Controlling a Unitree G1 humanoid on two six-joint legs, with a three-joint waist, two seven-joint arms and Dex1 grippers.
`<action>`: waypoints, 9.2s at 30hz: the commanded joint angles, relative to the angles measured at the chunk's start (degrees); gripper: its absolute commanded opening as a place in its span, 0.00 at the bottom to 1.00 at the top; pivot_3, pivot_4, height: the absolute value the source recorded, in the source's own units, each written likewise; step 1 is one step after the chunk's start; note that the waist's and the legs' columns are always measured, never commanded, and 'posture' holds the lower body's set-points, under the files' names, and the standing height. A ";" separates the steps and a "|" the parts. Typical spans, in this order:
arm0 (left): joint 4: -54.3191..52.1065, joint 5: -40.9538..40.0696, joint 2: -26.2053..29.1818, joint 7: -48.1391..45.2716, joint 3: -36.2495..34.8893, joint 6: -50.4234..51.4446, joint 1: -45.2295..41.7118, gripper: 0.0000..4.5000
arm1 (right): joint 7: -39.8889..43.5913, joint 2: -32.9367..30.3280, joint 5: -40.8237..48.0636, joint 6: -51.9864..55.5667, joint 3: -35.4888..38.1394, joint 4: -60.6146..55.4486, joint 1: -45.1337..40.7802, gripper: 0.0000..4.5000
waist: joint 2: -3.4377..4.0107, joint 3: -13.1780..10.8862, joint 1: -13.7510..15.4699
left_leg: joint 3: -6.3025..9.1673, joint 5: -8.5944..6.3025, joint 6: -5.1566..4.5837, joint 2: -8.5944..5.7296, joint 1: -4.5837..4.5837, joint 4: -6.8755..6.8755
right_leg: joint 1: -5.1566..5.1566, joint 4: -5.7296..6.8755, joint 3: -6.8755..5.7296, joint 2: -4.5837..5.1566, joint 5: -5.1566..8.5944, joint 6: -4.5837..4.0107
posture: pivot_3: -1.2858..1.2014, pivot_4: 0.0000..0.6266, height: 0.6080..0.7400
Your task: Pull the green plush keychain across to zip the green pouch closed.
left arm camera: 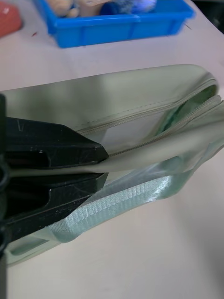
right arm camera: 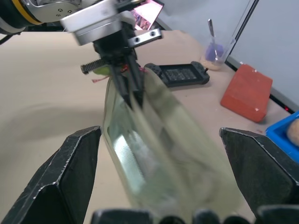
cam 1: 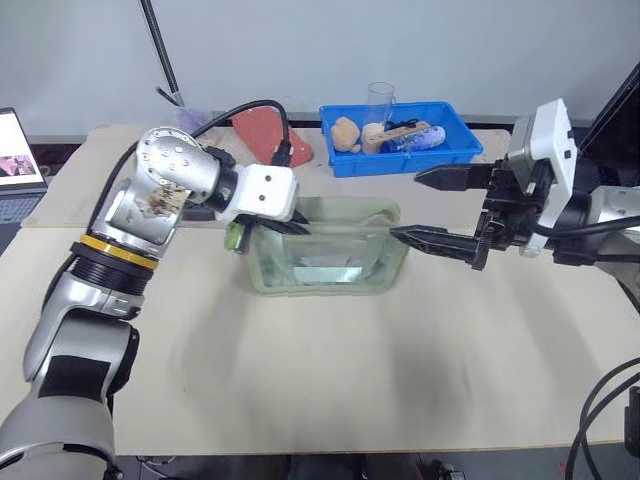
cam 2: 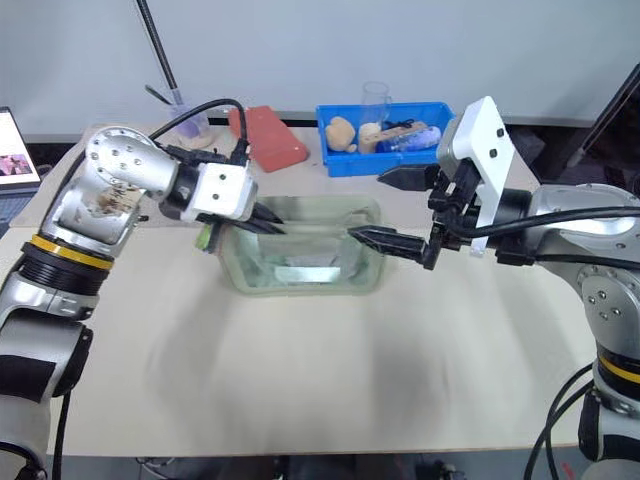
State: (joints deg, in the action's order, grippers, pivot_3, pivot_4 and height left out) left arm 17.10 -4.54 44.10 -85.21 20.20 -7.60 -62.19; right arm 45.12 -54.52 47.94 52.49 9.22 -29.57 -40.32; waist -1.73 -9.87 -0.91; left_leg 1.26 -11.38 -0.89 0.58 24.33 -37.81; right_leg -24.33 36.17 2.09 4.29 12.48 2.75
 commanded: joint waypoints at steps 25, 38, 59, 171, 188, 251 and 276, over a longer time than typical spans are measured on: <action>-18.59 -12.34 4.56 -0.60 -12.34 32.07 3.81 0.99 | 10.77 -1.59 -13.85 -12.65 -9.40 6.30 -1.87 1.00 | 0.01 0.00 0.08 | -0.03 0.00 0.01 0.16 -0.04 -0.05 | 0.00 0.05 0.00 -0.18 0.01 0.03 | 0.52 0.24 1.00; -7.73 -15.16 21.14 -0.42 -26.20 33.20 12.37 0.99 | 13.87 5.22 -22.50 -19.30 -17.02 12.41 -1.67 1.00 | 0.06 -0.03 -0.29 | -0.07 0.00 0.01 0.40 -0.17 -0.04 | -0.05 0.18 0.10 -0.47 0.05 -0.06 | 0.52 0.24 1.00; -9.07 -20.13 19.12 11.07 -35.71 36.12 31.06 1.00 | 19.43 8.85 -34.86 -35.66 -20.89 20.03 -1.52 0.01 | 0.01 -0.05 0.25 | -0.11 0.04 0.08 0.50 -0.19 -0.06 | -0.07 0.25 0.19 -0.63 -0.08 -0.31 | 0.52 0.24 1.00; -21.78 -15.87 11.02 21.04 -24.06 32.81 33.82 0.00 | 19.63 14.35 -37.34 -35.38 -20.26 21.95 -4.70 0.00 | -0.01 -0.08 0.12 | -0.13 0.05 0.12 0.58 -0.48 -0.02 | -0.03 0.60 0.35 -0.79 0.01 -0.57 | 0.52 0.24 1.00; -20.40 -13.56 10.29 19.53 -22.32 30.51 32.19 0.00 | 11.89 26.02 -32.23 -22.44 -22.60 14.00 -13.86 0.99 | 0.01 -0.08 -0.01 | -0.13 0.05 0.12 0.69 -0.52 -0.02 | -0.04 0.68 0.33 -0.89 0.03 -0.60 | 0.52 0.24 1.00; -15.00 -10.90 7.43 17.86 -19.19 25.69 28.79 0.00 | -9.31 25.11 -36.93 -23.57 -7.83 29.26 10.91 0.00 | 0.05 -0.10 0.03 | -0.19 0.06 0.12 0.60 -0.51 0.01 | 0.00 0.60 0.39 -0.84 0.05 -0.59 | 0.52 0.24 1.00; -13.88 -20.62 10.12 16.37 -30.43 34.17 29.62 1.00 | 16.56 4.42 -25.76 -20.22 -4.11 25.67 6.45 0.99 | 0.11 -0.18 -0.10 | -0.18 0.05 0.11 0.62 -0.48 0.02 | 0.00 0.54 0.38 -0.84 0.21 -0.33 | 0.52 0.24 1.00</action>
State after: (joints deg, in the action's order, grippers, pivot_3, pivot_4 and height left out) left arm 3.88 -22.91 52.34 -68.38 -6.33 24.87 -32.88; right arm 58.55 -47.85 19.13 30.90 1.74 -0.46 -31.48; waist -1.62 -10.06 -1.01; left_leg 1.07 -11.33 -0.78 1.21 23.85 -37.78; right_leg -24.36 36.71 2.49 3.44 12.70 2.43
